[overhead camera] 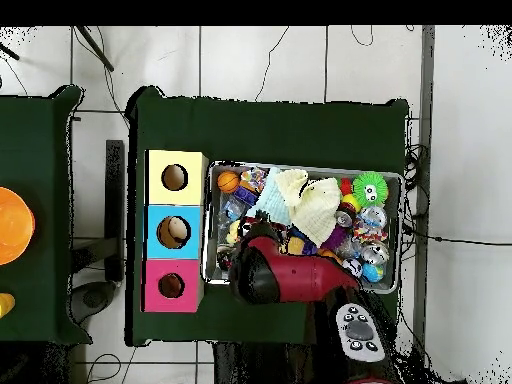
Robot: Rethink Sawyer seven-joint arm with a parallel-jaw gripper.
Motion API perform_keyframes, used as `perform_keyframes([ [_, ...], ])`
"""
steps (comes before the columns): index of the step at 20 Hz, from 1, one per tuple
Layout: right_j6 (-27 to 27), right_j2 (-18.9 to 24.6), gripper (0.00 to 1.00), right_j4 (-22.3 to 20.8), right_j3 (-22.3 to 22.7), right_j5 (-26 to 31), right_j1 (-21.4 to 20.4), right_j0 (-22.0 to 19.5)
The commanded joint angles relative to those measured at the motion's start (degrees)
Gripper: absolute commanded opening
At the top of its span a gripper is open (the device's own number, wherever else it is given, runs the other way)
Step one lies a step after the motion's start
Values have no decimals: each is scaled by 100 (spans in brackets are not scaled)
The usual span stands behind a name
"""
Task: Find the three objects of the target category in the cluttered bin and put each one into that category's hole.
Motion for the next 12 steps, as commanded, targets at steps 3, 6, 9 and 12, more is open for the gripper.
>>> perform_keyframes([
  [3,1508,493,0,1296,296,793,-324,553],
  [6,1632,440,0,1677,403,835,-343,740],
  [9,1591,438,0,1896,507,749,-327,794],
  [12,1512,498,0,2032,597,621,-293,787],
])
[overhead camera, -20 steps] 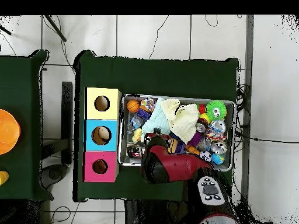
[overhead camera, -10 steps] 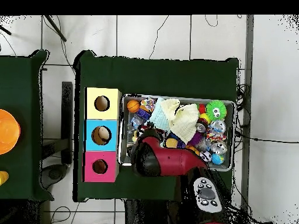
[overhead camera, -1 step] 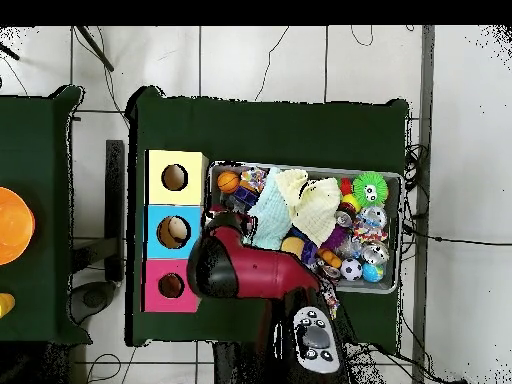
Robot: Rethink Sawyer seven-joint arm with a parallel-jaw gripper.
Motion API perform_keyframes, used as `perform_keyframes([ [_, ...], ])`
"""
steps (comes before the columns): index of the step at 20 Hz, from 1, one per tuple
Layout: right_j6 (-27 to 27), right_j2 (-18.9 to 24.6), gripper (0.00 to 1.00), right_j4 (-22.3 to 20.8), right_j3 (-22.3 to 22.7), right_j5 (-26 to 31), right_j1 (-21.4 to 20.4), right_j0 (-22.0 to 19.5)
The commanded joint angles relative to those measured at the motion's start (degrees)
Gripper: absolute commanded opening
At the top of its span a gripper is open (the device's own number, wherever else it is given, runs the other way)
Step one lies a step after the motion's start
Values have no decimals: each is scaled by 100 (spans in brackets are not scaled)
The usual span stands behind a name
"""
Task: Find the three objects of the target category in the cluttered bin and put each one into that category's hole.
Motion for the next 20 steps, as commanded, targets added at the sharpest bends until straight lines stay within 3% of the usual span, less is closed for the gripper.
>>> perform_keyframes([
  [1,1470,500,0,651,478,479,31,-4],
  [2,1433,497,0,666,500,443,38,14],
  [3,1361,519,100,716,558,386,38,-10],
  [10,990,332,100,414,528,227,233,37],
  [20,837,425,100,46,524,-258,591,-182],
])
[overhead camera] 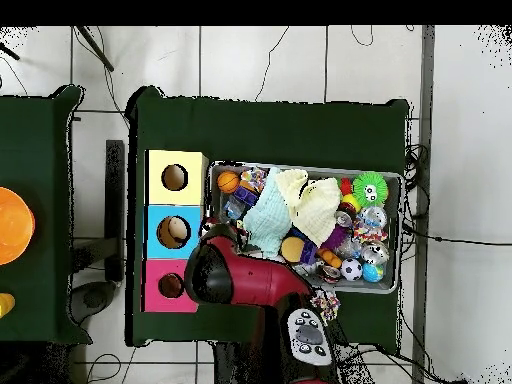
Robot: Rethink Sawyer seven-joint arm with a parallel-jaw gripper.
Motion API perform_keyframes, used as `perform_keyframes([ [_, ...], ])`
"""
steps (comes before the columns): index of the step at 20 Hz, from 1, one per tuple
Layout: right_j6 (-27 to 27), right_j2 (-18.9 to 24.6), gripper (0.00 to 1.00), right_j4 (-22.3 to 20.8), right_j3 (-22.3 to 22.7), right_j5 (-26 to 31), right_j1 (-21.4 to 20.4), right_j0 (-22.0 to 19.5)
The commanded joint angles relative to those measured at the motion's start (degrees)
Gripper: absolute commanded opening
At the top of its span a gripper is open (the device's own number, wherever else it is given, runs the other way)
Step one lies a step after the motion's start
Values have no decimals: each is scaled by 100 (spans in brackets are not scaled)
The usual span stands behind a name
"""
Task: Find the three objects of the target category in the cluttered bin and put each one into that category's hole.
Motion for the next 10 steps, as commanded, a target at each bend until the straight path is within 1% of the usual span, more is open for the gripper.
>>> perform_keyframes([
  [1,841,425,100,-282,232,-318,393,-229],
  [6,873,345,100,-347,95,-593,729,-205],
  [10,797,270,100,-371,40,-474,823,-179],
])
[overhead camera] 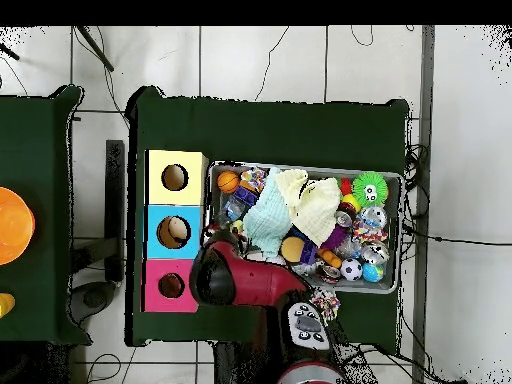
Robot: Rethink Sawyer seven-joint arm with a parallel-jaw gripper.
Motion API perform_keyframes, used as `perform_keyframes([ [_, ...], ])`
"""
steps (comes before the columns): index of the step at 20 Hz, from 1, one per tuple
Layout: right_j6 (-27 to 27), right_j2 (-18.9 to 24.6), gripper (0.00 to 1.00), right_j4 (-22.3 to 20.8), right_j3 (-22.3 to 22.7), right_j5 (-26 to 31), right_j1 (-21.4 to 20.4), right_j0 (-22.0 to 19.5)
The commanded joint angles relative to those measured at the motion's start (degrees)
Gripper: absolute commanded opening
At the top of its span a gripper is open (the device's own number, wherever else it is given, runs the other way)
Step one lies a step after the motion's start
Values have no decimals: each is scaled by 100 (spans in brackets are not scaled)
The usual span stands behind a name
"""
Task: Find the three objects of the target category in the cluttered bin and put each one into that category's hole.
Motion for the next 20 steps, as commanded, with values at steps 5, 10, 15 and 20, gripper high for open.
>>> perform_keyframes([
  [5,764,225,100,-296,-9,-355,498,-116],
  [10,636,140,100,-379,-157,-261,693,-144],
  [15,500,169,100,-553,-246,-202,781,-273],
  [20,443,7,100,-812,-488,-525,892,-334],
])
